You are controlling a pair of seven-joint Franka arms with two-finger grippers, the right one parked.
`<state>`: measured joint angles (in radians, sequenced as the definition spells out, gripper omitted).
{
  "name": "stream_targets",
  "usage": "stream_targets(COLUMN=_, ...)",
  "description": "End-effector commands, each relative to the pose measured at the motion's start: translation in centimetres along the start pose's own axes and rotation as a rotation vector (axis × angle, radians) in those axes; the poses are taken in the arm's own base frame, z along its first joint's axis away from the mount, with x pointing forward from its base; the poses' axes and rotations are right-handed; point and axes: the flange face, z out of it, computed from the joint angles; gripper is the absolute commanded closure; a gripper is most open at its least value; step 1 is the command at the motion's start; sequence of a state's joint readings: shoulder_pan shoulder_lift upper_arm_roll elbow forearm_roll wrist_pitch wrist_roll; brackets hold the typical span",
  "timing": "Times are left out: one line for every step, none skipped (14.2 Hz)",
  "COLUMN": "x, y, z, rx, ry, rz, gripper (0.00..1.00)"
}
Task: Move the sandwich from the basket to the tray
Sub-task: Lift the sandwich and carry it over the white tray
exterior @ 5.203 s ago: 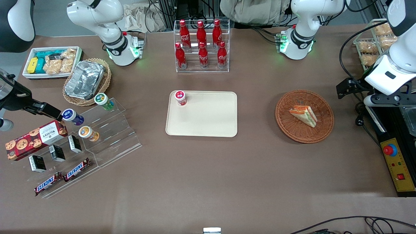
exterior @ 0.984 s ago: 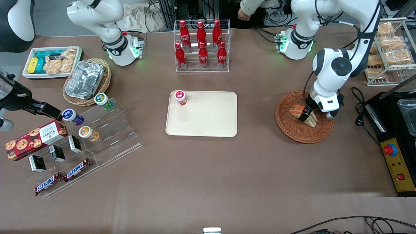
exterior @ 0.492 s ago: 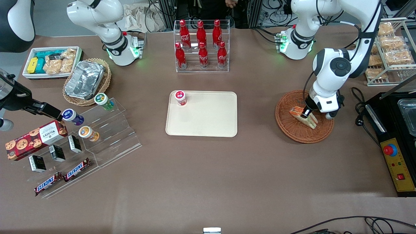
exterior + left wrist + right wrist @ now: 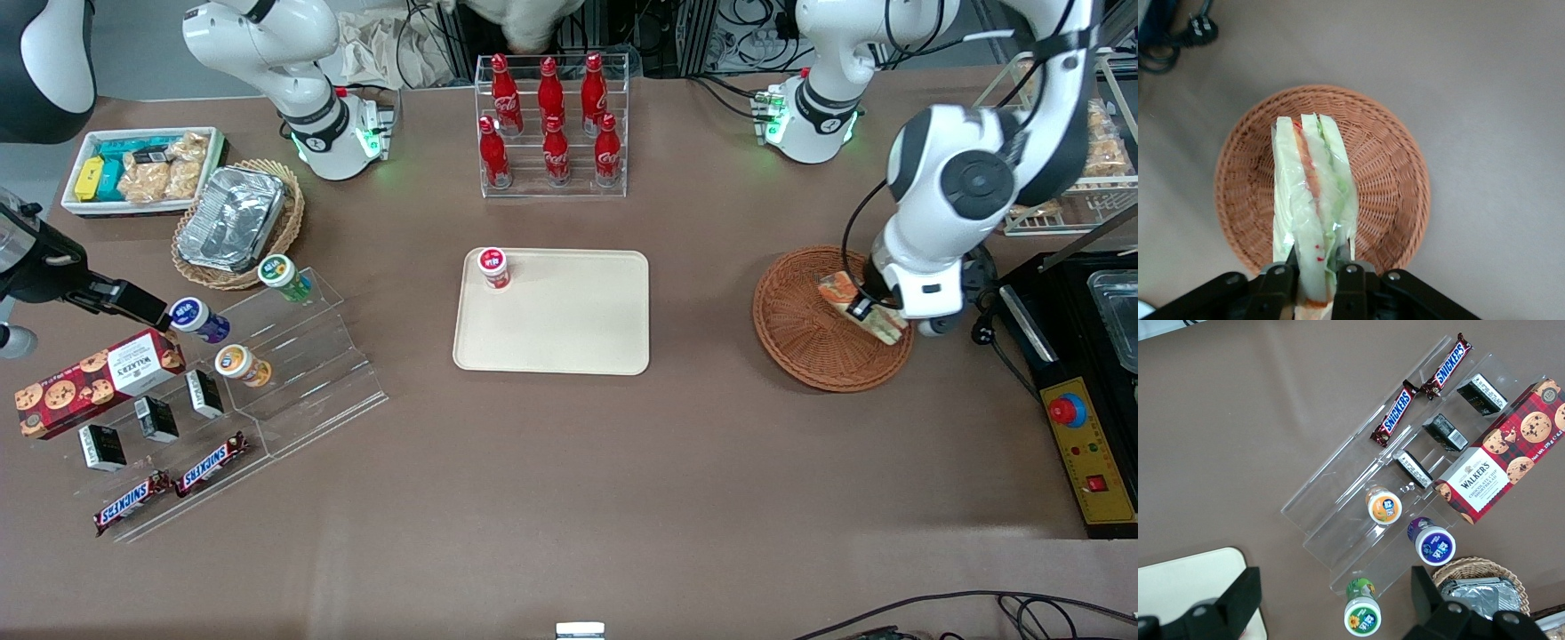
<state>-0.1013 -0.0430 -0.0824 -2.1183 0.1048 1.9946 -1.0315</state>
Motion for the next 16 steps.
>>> stream_targets(x=1.0, y=0.7, z=-5.4, rx=-0.018, ry=-0.045, rz=0.121, gripper=1.0)
stream_targets(x=1.0, y=0.7, z=-6.8, rx=-0.012, ry=-0.073, rz=0.189, gripper=1.0)
stream_targets(x=1.1, y=0.9, z=-8.5, rx=-0.038, ry=-0.104, rz=0.236, gripper=1.0)
stream_targets(x=1.2, y=1.3, z=-9.7, rx=-0.05, ry=-0.117, rz=0.28, gripper=1.0)
stream_targets(x=1.1, y=1.6, z=-10.2, rx=-0.041, ry=-0.126, rz=0.34, gripper=1.0)
stream_targets(x=0.2, y=2.7, z=-10.7, rx=-0.035, ry=-0.126, rz=0.423, gripper=1.0)
stream_targets(x=-0.9, y=3.6, z=-11.7, rx=-0.031, ry=-0.114, rz=0.49, gripper=1.0)
stream_targets(x=-1.4, y=3.9, z=-12.2, rx=-0.018, ry=-0.116, rz=0.526, gripper=1.0)
stream_targets(x=-1.7, y=4.0, z=-12.6, rx=-0.025, ry=-0.127, rz=0.545, gripper=1.0)
stream_targets(x=-2.6, y=4.4, z=-12.8, rx=-0.044, ry=-0.144, rz=0.576, gripper=1.0)
stream_targets(x=-3.1, y=4.7, z=-12.8, rx=-0.055, ry=-0.156, rz=0.594, gripper=1.0)
stream_targets(x=-4.1, y=5.3, z=-12.7, rx=-0.051, ry=-0.157, rz=0.604, gripper=1.0)
stream_targets(x=-5.3, y=6.3, z=-12.3, rx=-0.043, ry=-0.165, rz=0.618, gripper=1.0)
stream_targets(x=-6.2, y=6.9, z=-12.4, rx=-0.04, ry=-0.162, rz=0.58, gripper=1.0)
stream_targets(x=-7.9, y=7.8, z=-12.5, rx=-0.039, ry=-0.157, rz=0.563, gripper=1.0)
stream_targets(x=-8.9, y=8.4, z=-12.2, rx=-0.036, ry=-0.16, rz=0.576, gripper=1.0)
